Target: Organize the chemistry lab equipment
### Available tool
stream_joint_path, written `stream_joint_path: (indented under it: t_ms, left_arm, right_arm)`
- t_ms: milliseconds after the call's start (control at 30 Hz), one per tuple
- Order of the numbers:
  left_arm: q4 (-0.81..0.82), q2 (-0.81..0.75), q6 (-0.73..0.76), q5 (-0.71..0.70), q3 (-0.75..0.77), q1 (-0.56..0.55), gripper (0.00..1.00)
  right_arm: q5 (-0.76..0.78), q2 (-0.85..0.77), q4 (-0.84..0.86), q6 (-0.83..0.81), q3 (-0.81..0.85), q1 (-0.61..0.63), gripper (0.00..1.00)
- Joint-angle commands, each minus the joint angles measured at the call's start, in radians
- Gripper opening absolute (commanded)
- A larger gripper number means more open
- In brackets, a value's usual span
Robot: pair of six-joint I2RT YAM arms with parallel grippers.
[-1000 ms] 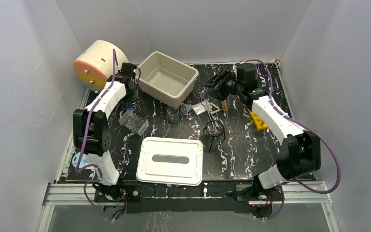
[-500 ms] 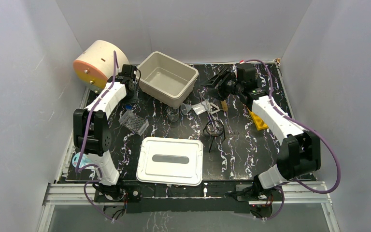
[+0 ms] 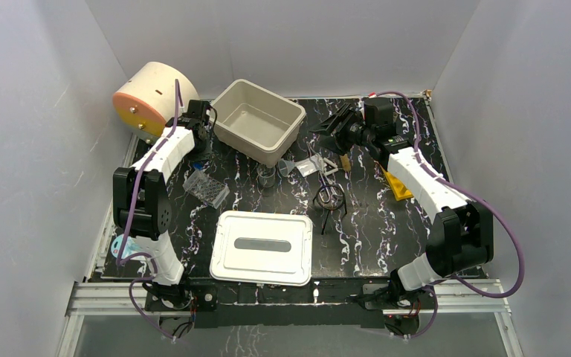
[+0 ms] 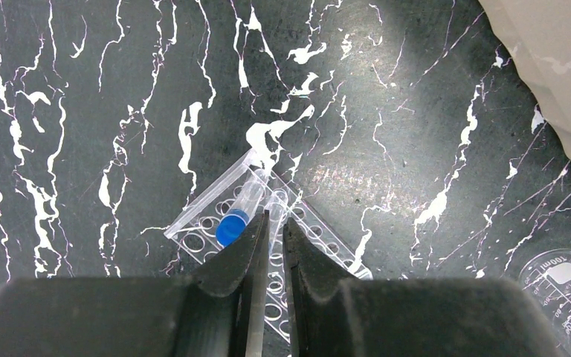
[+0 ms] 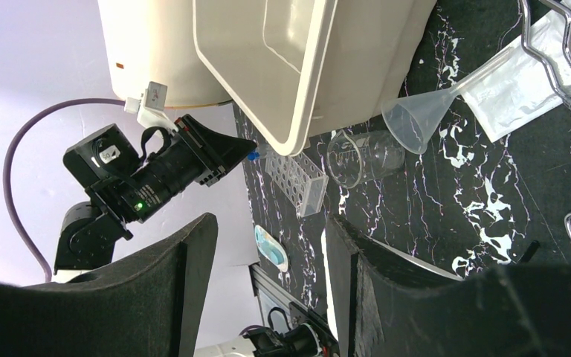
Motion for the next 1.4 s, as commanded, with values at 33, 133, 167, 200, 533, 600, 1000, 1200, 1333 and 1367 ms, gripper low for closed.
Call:
stream_joint_path:
  t_ms: [33,133,167,200,533,600,1000,1200,1333,1367]
  left_arm:
    - [-0.024,-0.025,0.003,0.007,0.010,0.004,0.13]
    - [-0.023,-0.027,0.006,0.022,0.039,0.004,0.17]
    - [-0.022,-0.029,0.008,0.029,0.052,0.004,0.20]
    - [-0.022,-0.033,0.007,0.040,0.066,0.004,0.22]
    - [0.057,-0.162,0.010,0.392,0.076,0.003,0.45]
    - [0.097,-0.198,0.007,0.474,0.033,0.002,0.51]
    - [0.247,-0.321,-0.059,0.704,-0.189,-0.082,0.82]
    - [0.282,-0.342,-0.055,0.699,-0.196,-0.111,0.98]
    - [0.283,-0.315,-0.050,0.649,-0.165,-0.109,0.98]
    - [0.282,-0.311,-0.052,0.642,-0.160,-0.111,0.98]
  right_arm:
    - [-0.015,-0.014,0.052,0.007,0.004,-0.005,0.64]
    - [-0.014,-0.012,0.053,0.002,0.008,-0.004,0.64]
    - [-0.013,-0.011,0.049,-0.003,0.012,-0.004,0.63]
    - [-0.011,-0.009,0.044,-0.011,0.018,-0.005,0.63]
    - [0.055,0.026,-0.082,-0.222,0.109,0.011,0.65]
    - [0.080,0.040,-0.116,-0.285,0.129,0.027,0.66]
    - [0.438,0.162,-0.577,-0.679,0.325,0.162,0.74]
    - [0.471,0.042,-0.804,-0.729,0.326,0.159,0.79]
    - [0.381,-0.079,-0.868,-0.676,0.166,0.159,0.78]
    - [0.346,-0.087,-0.858,-0.676,0.142,0.159,0.78]
